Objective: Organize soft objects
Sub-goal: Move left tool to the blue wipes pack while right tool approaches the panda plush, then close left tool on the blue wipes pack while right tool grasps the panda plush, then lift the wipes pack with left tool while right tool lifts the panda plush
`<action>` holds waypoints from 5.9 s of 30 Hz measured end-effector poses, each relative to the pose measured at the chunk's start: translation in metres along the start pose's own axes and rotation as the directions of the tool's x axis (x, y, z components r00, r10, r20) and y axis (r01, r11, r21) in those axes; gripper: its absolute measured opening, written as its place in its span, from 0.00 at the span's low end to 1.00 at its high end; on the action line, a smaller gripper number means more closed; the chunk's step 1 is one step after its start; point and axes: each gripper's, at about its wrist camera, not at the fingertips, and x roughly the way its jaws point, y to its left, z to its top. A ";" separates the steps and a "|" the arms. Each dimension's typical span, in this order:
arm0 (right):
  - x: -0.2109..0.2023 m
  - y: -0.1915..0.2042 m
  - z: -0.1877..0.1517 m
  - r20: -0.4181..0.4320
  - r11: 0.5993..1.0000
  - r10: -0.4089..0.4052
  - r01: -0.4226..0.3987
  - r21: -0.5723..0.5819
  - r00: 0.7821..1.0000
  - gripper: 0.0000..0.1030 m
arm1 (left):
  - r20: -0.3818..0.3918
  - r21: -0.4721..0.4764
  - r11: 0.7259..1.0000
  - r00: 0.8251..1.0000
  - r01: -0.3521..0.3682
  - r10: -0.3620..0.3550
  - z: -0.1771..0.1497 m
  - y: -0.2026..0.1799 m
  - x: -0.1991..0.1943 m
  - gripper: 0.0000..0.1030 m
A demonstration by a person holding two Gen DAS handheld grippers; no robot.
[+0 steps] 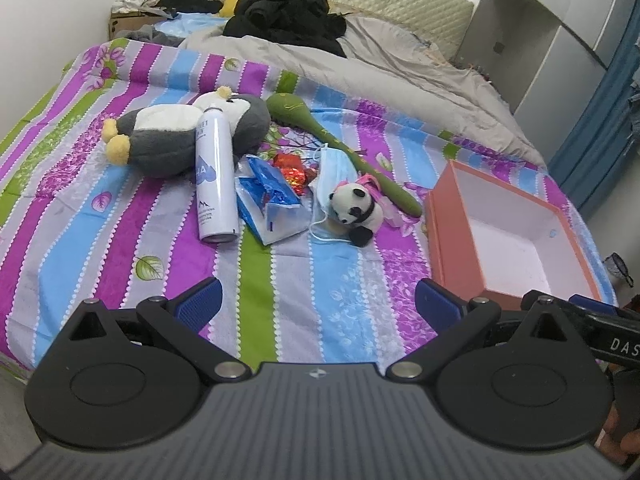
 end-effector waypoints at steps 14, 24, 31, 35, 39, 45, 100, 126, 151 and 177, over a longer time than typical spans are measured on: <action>0.064 0.002 0.044 -0.034 0.996 0.085 -0.087 -0.036 0.996 0.96 | -0.027 0.007 0.999 0.999 -0.042 0.043 0.032 0.007 0.068 1.00; 0.127 0.002 0.053 -0.123 0.988 0.156 -0.156 0.009 0.980 0.74 | -0.054 -0.029 0.999 0.998 -0.025 0.023 0.046 0.020 0.131 0.97; 0.168 0.005 0.062 -0.155 0.985 0.172 -0.172 0.013 0.973 0.70 | -0.067 -0.012 1.000 0.998 -0.007 0.006 0.058 0.028 0.178 0.80; 0.194 0.010 0.068 -0.167 0.986 0.164 -0.167 -0.002 0.972 0.70 | -0.091 -0.015 1.000 0.996 -0.004 0.003 0.062 0.034 0.206 0.76; 0.221 0.015 0.073 -0.180 0.985 0.161 -0.168 -0.023 0.970 0.70 | -0.104 0.005 1.000 0.995 -0.005 0.005 0.065 0.039 0.234 0.76; 0.254 0.022 0.081 -0.181 0.986 0.147 -0.160 -0.056 0.972 0.70 | -0.110 0.045 0.999 0.994 -0.022 0.027 0.068 0.041 0.268 0.76; 0.142 0.049 -0.033 -0.266 0.964 0.102 -0.162 -0.212 0.958 0.46 | -0.077 -0.069 0.995 0.994 0.074 -0.079 -0.059 0.053 0.125 0.25; 0.143 0.004 -0.036 -0.208 0.887 0.209 -0.096 0.452 0.956 0.70 | -0.040 -0.299 0.947 0.990 0.119 -0.137 -0.054 0.072 0.130 0.65; 0.228 0.010 -0.046 -0.260 0.828 0.182 -0.005 0.560 0.948 0.64 | -0.047 -0.258 0.962 0.994 0.088 -0.103 -0.062 0.057 0.152 0.64; 0.183 -0.007 -0.034 -0.257 0.955 0.126 -0.047 0.291 0.958 0.47 | -0.088 -0.172 0.985 0.995 0.030 -0.046 -0.070 0.051 0.172 0.27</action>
